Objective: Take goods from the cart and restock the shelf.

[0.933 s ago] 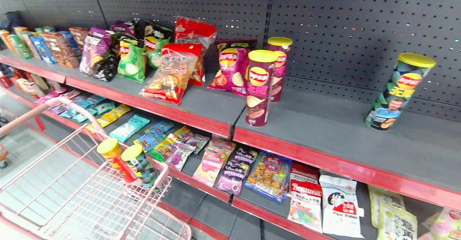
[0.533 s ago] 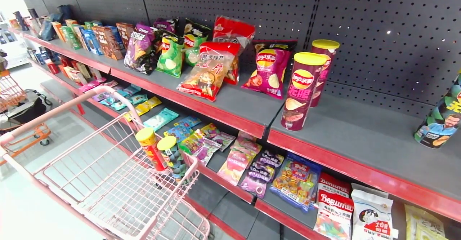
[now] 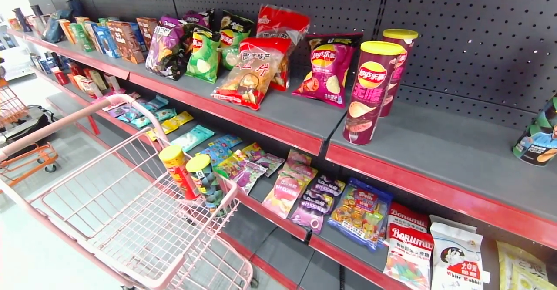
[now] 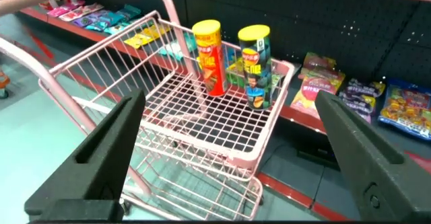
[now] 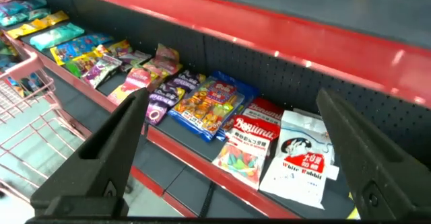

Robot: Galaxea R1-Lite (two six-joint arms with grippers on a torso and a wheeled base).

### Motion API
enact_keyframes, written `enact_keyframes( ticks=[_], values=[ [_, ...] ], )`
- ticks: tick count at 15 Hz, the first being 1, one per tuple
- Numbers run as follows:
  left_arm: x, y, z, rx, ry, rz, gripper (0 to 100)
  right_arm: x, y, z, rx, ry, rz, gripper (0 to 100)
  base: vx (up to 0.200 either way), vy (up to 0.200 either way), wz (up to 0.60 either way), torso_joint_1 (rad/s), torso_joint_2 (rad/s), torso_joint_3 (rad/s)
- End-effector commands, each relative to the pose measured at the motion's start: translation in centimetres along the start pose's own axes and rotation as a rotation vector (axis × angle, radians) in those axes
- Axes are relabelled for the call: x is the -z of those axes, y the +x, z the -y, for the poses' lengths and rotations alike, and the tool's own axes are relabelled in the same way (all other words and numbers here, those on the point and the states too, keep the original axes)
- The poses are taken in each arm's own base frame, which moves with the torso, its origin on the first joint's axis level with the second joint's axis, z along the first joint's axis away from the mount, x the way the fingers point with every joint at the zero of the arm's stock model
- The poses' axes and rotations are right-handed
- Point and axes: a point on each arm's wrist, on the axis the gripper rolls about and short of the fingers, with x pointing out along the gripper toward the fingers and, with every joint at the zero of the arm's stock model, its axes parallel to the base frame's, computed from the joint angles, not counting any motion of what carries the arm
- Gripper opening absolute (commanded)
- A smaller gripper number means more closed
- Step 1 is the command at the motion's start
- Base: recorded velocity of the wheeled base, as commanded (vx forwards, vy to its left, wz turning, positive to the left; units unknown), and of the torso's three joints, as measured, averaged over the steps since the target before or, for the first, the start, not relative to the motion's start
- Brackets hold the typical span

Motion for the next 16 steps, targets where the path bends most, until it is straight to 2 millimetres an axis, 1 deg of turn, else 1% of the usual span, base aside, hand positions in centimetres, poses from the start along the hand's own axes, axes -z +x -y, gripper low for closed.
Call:
enact_keyframes(
  ticks=[1,9,11,12,13,14,15,16],
  values=[
    [0.0,0.0,0.0,0.0,0.0,-0.001,100,0.0,0.0,0.0,-0.001,0.0,-0.001,100,0.0,0.0,0.0,-0.193,0.49,0.3],
    [0.0,0.0,0.0,0.0,-0.002,-0.001,100,0.0,0.0,0.0,-0.001,-0.002,-0.001,100,0.0,0.0,0.0,-0.181,0.53,0.346],
    [-0.1,0.0,0.0,0.002,0.024,0.005,100,0.0,0.0,0.0,-0.001,0.0,-0.001,100,0.0,0.0,0.0,-0.066,0.21,0.154],
    [-2.7,-0.4,0.0,0.0,0.021,0.065,100,0.0,0.0,0.0,-0.001,0.0,-0.001,100,0.0,0.0,0.0,-0.032,0.09,0.071],
    [-9.1,0.5,-0.2,0.002,-0.094,0.055,100,0.0,0.0,0.0,0.001,0.0,-0.001,100,0.0,0.0,0.0,-0.012,0.08,0.041],
    [-13.6,2.3,-0.2,-0.011,-0.189,0.053,100,0.0,0.0,0.0,0.001,0.0,-0.001,100,0.0,0.0,0.0,0.0,0.0,0.0],
    [-16.3,4.6,-0.2,-0.026,-0.18,0.015,100,0.0,0.0,0.0,0.001,0.0,-0.001,100,0.0,0.0,0.0,0.0,0.0,0.0],
    [-17.3,7.3,-0.2,-0.057,-0.16,-0.053,100,0.0,0.0,0.0,0.001,0.0,-0.001,100,0.0,0.0,0.0,0.0,0.0,0.0]
  ],
)
